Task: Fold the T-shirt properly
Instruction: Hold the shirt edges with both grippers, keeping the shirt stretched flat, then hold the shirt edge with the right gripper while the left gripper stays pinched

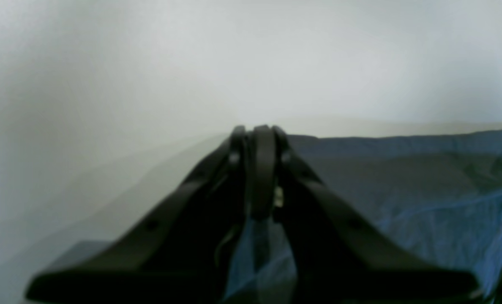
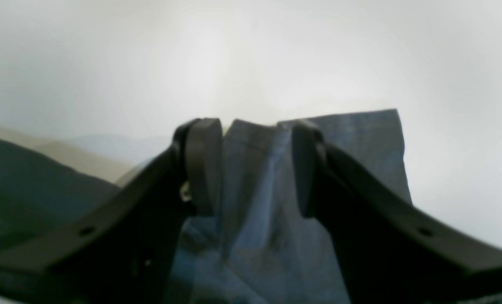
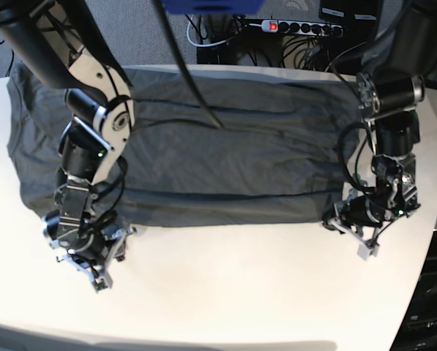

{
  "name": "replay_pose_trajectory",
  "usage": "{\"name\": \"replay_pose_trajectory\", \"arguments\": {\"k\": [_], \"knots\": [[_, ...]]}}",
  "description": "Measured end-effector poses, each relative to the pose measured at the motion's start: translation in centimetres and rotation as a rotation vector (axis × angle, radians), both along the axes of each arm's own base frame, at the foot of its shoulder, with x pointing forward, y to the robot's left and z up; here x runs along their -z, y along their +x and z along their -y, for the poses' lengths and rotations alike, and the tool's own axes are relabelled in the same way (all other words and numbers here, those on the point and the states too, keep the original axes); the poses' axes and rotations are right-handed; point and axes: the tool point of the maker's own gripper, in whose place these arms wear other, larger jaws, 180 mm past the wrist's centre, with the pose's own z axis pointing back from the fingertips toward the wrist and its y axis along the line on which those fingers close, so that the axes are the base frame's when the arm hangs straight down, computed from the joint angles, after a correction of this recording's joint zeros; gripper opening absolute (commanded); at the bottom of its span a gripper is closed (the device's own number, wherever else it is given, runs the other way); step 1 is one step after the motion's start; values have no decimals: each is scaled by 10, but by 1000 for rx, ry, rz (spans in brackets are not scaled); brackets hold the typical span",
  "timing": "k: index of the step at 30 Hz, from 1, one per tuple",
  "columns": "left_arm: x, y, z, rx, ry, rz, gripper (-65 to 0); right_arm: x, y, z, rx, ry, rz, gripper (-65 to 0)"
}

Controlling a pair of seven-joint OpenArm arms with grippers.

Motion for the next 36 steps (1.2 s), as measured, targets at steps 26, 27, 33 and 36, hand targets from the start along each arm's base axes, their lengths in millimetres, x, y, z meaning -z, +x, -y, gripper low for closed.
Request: {"name": "replay_pose_trajectory", "arguments": {"k": [26, 27, 33, 36], "knots": [[0, 0, 0, 0, 0, -1, -611, 13, -13, 0, 16, 70, 33, -235], [0, 0, 0, 0, 0, 0, -611, 13, -13, -1, 14, 75, 44, -235], [0, 0, 0, 0, 0, 0, -611, 15, -16, -2, 11, 82, 55, -235], [0, 0, 0, 0, 0, 0, -611, 15, -15, -1, 11, 82, 57, -235]]}}
